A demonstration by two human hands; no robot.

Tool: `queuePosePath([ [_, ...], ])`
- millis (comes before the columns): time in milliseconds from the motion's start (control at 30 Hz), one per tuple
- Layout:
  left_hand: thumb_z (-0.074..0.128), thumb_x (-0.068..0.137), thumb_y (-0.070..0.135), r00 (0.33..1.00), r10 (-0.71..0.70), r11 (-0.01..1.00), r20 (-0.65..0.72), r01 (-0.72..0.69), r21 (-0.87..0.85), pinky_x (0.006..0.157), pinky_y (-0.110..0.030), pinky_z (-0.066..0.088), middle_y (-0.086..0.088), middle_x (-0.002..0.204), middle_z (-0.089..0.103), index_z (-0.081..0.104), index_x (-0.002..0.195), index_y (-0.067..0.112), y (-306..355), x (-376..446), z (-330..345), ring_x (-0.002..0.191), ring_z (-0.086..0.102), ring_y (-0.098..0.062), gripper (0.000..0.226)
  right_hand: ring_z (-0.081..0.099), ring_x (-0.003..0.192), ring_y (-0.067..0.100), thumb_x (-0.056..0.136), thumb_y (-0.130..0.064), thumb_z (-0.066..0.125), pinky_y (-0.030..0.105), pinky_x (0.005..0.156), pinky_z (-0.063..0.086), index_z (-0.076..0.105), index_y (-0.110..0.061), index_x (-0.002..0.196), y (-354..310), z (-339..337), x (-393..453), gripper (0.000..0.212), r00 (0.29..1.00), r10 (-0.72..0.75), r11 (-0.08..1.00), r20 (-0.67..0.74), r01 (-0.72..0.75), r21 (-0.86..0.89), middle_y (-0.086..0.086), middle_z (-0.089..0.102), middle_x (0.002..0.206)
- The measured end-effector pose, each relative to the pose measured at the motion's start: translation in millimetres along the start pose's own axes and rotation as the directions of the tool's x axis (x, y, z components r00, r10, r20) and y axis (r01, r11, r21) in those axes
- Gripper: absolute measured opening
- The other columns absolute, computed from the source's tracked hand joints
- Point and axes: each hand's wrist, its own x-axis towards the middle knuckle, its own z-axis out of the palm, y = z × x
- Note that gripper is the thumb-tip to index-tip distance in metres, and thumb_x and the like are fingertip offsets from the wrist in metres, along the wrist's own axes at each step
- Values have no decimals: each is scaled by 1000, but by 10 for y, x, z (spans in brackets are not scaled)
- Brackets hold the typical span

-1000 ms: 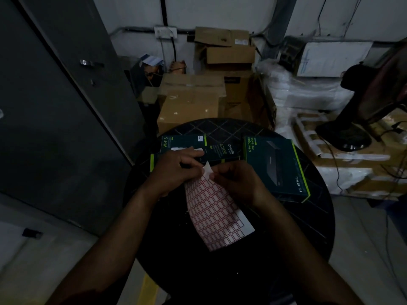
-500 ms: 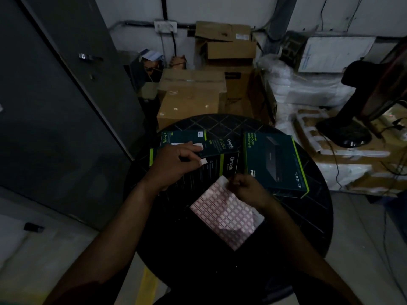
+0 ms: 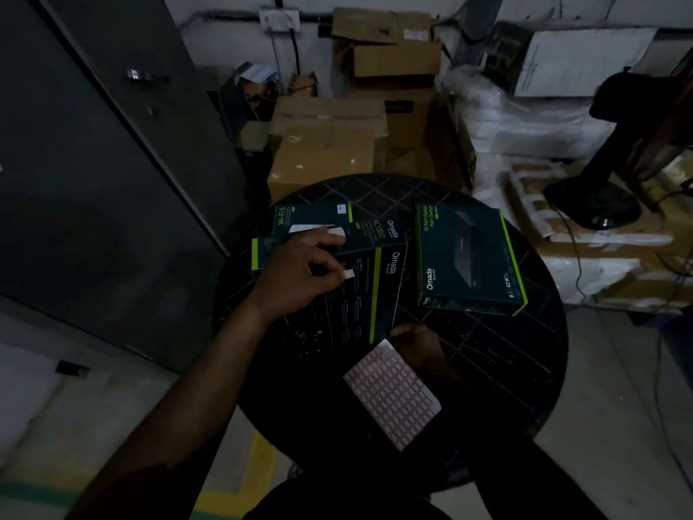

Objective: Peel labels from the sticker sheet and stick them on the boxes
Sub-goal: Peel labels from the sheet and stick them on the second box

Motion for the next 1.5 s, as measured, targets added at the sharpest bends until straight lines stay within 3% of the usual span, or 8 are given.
queuePosePath([
  [133,77,84,17,1000,-4,1000,-11,3,-17,112,-21,28,15,133,59,79,81,21,-2,-22,10,139,36,1,6,67,79,10,96,-8,56,24,74,54,70,-20,88,-278,-193,-224,20,972,-9,936,-235,91,340,-4,72,87],
  [267,78,83,19,1000,12,999,-24,-13,-34,114,-27,30,15,131,61,79,82,24,4,-50,29,138,38,1,5,61,65,18,99,-2,53,25,55,49,67,-3,100,-827,-506,-612,14,958,-147,673,-245,279,685,14,64,81],
  [367,78,82,21,999,9,999,-37,-11,-39,116,-29,30,14,131,61,79,82,25,35,-71,35,138,38,1,4,65,78,22,99,-4,55,27,62,55,63,1,117,-1155,-721,-807,20,940,-302,517,-156,299,802,15,69,98],
  [633,75,84,29,999,32,999,-29,-33,-22,114,-29,31,14,130,61,75,85,38,104,-133,27,138,37,1,9,73,83,27,92,-1,65,34,72,62,65,0,111,-1466,-890,-910,19,906,-401,471,-135,330,818,16,73,94],
  [933,79,80,29,996,45,997,-81,-50,-60,112,-30,38,15,133,60,75,90,29,98,-202,10,130,46,7,10,75,78,26,91,-7,70,36,71,62,71,-11,91,-1550,-894,-822,4,879,-408,624,-245,465,628,13,75,86],
  [1133,87,70,16,988,29,1000,-151,-30,-8,108,-29,44,5,143,50,71,104,23,-93,-203,-171,130,50,-5,39,62,78,0,95,-16,65,12,72,47,68,-16,94,-1687,-893,-656,3,609,-625,702,-489,712,-11,-8,69,90],
  [1200,86,72,14,987,18,1000,-158,-17,6,106,-31,47,-2,142,48,72,107,20,-167,-210,-202,129,52,-10,39,56,80,0,95,-15,63,8,72,40,67,-17,95,-1712,-890,-579,4,593,-655,714,-468,689,-125,-6,68,93],
  [1500,86,69,13,961,104,978,-255,-53,201,100,-10,35,0,120,69,75,98,16,-167,-142,-117,116,58,-14,31,60,78,27,86,-4,71,33,67,49,69,-8,87,-1749,-826,-430,5,432,-808,588,-401,637,-499,9,65,87],
])
